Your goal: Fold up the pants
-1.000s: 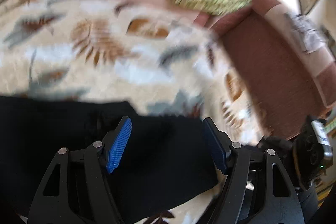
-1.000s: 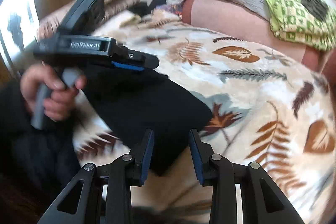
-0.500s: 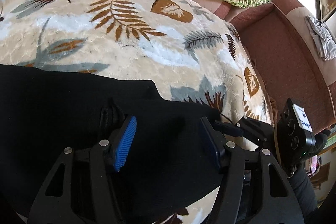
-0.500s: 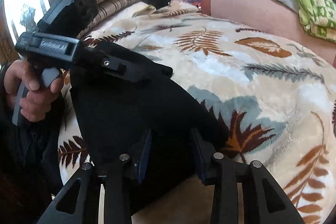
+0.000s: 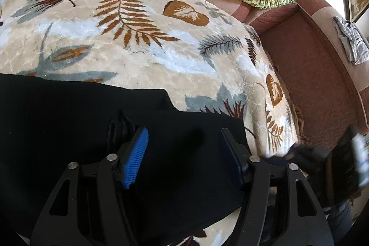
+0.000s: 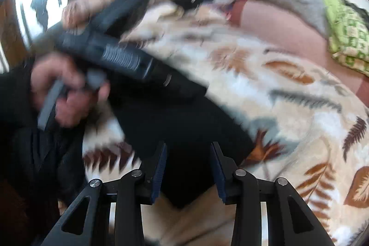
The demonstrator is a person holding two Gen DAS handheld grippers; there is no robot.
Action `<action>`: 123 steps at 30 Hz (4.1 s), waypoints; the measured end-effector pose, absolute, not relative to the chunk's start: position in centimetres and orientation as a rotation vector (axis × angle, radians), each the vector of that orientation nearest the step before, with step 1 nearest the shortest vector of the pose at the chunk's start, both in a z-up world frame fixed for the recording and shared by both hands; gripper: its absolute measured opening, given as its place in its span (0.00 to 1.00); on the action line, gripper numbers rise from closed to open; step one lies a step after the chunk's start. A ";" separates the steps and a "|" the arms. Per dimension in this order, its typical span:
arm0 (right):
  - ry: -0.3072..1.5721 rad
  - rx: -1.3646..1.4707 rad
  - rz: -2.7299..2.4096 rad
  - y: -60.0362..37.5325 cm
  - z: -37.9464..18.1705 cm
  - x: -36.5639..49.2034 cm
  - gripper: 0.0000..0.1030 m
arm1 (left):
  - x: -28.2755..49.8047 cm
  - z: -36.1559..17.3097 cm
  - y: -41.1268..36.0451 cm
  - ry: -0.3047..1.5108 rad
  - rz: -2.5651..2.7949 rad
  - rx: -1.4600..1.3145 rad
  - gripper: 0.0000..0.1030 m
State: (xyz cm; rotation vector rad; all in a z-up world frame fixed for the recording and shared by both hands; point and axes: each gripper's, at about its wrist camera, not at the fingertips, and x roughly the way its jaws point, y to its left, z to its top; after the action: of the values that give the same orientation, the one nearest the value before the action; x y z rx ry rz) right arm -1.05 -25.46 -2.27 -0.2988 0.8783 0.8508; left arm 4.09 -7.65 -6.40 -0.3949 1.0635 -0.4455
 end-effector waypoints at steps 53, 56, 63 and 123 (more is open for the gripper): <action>1.107 -0.259 0.524 -21.5 -1.9 2.7 0.69 | 3.8 -6.3 -6.4 1.014 -0.446 -0.572 0.74; 1.060 -0.108 0.466 -23.5 -0.1 1.0 0.69 | 3.6 -5.9 -6.2 0.993 -0.470 -0.597 0.74; 0.982 0.326 0.317 -28.9 0.2 -1.2 0.69 | 2.6 -3.3 -4.4 0.897 -0.553 -0.731 0.74; 0.990 0.453 0.371 -30.5 -0.9 -1.1 0.68 | -7.6 -4.7 11.0 0.619 0.110 -0.464 0.14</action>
State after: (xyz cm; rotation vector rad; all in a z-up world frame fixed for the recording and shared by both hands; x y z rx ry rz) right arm -1.07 -30.51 -0.88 0.4535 0.9902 0.3715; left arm -7.60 10.97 -4.69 -0.4636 0.6192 0.1100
